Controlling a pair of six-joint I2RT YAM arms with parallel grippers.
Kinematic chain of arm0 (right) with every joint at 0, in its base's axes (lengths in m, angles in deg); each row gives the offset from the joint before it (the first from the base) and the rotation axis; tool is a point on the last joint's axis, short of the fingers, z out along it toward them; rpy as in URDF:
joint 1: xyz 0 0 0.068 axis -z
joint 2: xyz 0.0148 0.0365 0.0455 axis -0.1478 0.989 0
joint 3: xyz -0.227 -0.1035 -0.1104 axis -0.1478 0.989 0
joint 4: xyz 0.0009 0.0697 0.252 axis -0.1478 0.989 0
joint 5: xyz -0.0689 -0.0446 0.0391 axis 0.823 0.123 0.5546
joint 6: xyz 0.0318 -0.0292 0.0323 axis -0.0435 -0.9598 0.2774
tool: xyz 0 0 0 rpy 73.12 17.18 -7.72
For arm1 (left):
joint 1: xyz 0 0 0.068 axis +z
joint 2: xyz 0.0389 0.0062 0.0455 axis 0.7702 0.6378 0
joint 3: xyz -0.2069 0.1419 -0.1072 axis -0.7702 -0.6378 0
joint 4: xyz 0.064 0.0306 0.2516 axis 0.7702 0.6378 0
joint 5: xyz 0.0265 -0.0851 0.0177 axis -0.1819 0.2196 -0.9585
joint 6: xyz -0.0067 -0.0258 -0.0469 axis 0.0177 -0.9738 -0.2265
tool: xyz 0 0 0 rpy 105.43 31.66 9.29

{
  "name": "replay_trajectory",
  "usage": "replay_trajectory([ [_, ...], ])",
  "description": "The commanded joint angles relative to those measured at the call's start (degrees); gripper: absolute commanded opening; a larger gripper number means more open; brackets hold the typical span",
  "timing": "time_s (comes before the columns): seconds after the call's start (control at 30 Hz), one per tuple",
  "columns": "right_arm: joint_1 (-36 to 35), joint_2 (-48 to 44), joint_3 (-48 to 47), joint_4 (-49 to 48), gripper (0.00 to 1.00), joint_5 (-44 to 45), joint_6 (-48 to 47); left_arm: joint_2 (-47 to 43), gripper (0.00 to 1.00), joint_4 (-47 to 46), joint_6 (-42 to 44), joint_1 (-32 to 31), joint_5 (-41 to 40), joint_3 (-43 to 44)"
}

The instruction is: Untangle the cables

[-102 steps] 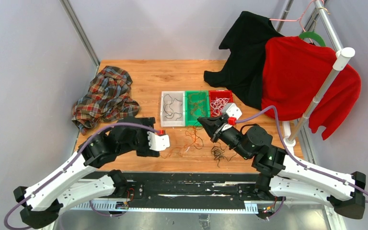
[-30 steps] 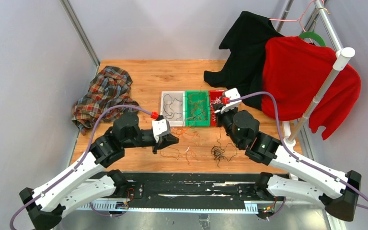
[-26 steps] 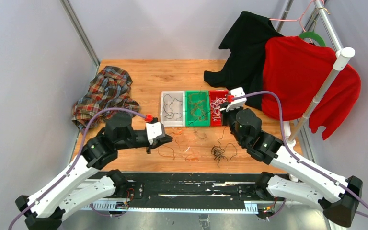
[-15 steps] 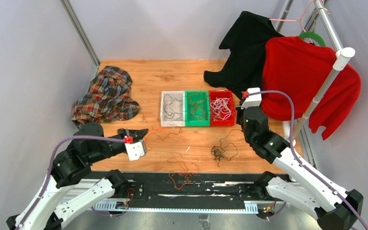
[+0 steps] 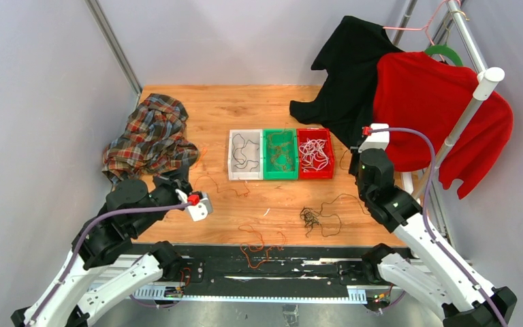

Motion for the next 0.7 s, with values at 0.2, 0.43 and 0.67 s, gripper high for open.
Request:
replay_trajectory([
  [0.2, 0.58, -2.34, -0.89, -0.55, 0.01, -7.80, 1.50, 23.39, 0.01, -15.27, -3.01, 0.42, 10.91, 25.22],
  [0.43, 0.58, -2.28, -0.91, -0.61, 0.01, -7.46, 1.79, 38.72, 0.01, -16.93, -6.35, 0.42, 17.41, 47.33],
  [0.67, 0.58, -2.13, -0.91, -0.97, 0.01, -7.51, 1.78, 47.14, 0.00, -25.17, -8.86, 0.41, 23.59, 56.99],
])
